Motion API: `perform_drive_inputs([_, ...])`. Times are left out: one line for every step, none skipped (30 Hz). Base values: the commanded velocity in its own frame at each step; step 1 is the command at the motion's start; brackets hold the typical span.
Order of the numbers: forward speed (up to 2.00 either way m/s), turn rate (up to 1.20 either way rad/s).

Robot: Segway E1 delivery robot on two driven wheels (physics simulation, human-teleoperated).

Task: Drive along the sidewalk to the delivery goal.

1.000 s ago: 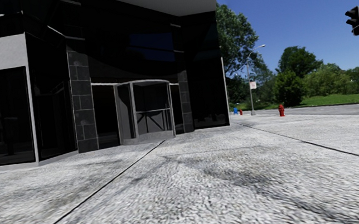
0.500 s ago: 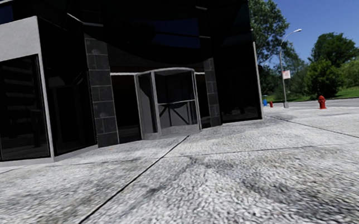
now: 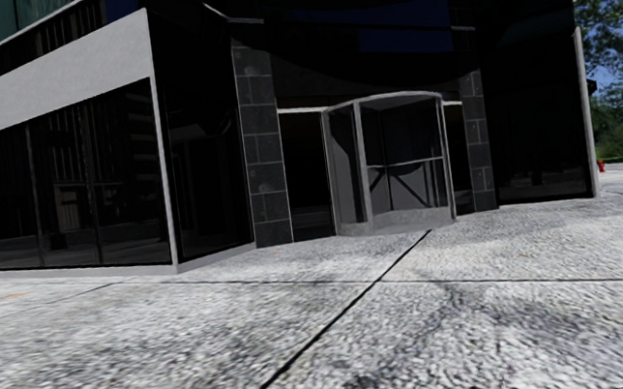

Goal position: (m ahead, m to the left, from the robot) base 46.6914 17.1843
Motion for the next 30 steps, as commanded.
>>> perform_drive_inputs([1.63,0.62])
perform_drive_inputs([1.66,0.62])
perform_drive_inputs([1.66,0.62])
perform_drive_inputs([1.68,0.62])
perform_drive_inputs([1.69,0.62])
perform_drive_inputs([1.76,0.62])
perform_drive_inputs([2.0,0.62])
perform_drive_inputs([2.0,0.62])
perform_drive_inputs([2.0,0.62])
perform_drive_inputs([2.0,0.62])
perform_drive_inputs([2.0,0.62])
perform_drive_inputs([2.0,0.62])
perform_drive_inputs([2.0,0.62])
perform_drive_inputs([2.0,0.62])
perform_drive_inputs([2.0,0.62])
perform_drive_inputs([2.0,0.62])
perform_drive_inputs([2.0,0.62])
perform_drive_inputs([2.0,0.62])
perform_drive_inputs([2.0,0.62])
perform_drive_inputs([2.0,0.62])
perform_drive_inputs([2.0,0.62])
perform_drive_inputs([2.0,0.62])
perform_drive_inputs([2.0,0.62])
perform_drive_inputs([2.0,0.62])
perform_drive_inputs([2.0,0.62])
perform_drive_inputs([2.0,0.62])
perform_drive_inputs([2.0,0.62])
perform_drive_inputs([2.0,0.62])
perform_drive_inputs([2.0,0.62])
perform_drive_inputs([2.0,0.62])
